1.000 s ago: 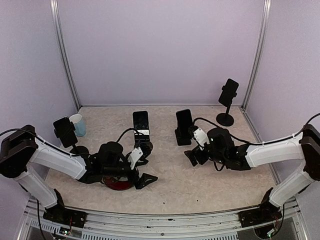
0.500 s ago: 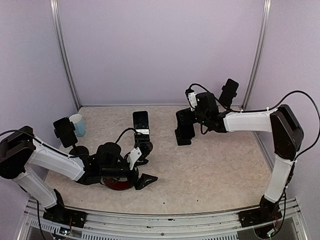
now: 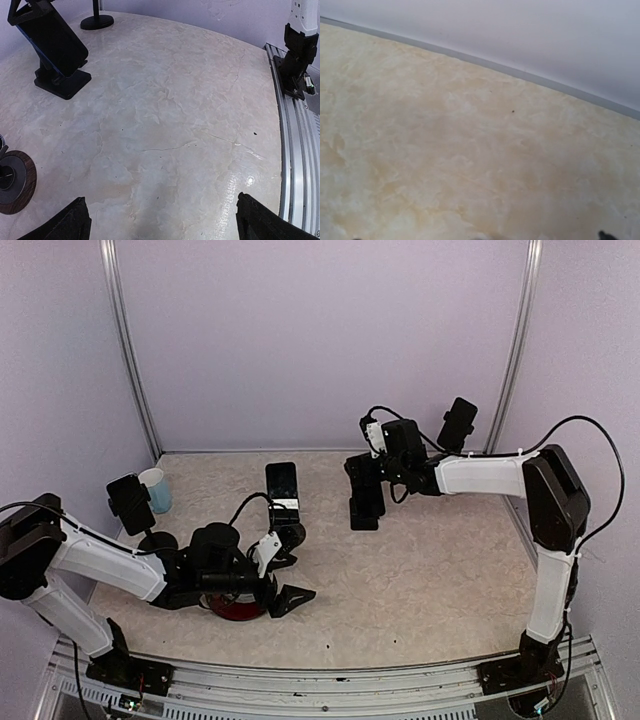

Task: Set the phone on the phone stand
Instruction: Adjust the phone with the phone stand.

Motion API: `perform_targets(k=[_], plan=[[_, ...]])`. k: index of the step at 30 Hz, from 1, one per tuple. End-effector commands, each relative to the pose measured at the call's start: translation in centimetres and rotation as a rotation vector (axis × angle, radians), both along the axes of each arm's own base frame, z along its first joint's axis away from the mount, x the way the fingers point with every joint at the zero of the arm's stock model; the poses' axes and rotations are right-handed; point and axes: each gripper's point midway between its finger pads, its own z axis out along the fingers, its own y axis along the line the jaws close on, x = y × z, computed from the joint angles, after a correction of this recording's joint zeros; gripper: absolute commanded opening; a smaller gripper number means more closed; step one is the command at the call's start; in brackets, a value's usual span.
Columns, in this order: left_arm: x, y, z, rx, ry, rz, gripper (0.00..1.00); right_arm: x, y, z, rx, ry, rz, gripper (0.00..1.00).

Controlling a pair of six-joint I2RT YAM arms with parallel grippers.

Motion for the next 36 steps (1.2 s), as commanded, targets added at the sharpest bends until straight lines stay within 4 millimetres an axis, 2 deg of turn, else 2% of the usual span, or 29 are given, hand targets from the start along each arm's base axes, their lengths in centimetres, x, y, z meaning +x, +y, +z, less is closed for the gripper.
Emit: perform_targets(k=[1, 4, 11, 20, 30, 36], plan=[[0.1, -0.4, 1.1, -0.029, -0.024, 0.002, 0.99, -0.1, -0.6, 1.3, 0.032, -0.005, -0.009, 1.0], [0.0, -0.5, 1.0, -0.026, -0.017, -0.004, 0.99, 0.1, -0.8, 1.2, 0.02, -0.004, -0.02, 1.0], [0.1, -0.5, 0.8, -0.022, -0.019, 0.001, 0.99, 1.3, -1.4, -0.6, -0.045, 0.031, -0.08, 1.0], [0.2, -0.6, 0.7, -0.019, -0.018, 0.002, 0.99, 1.7, -0.7, -1.3, -0.052, 0.057, -0.074, 1.0], [0.2, -0.7, 0.6, -0.017, -0.016, 0.002, 0.99, 0.7, 1.1, 0.3, -0.031, 0.024, -0.078, 1.0], [0.3, -0.6, 0.7, -0.018, -0.018, 0.004, 0.99, 0.7, 1.2, 0.2, -0.05, 0.013, -0.119, 1.0]])
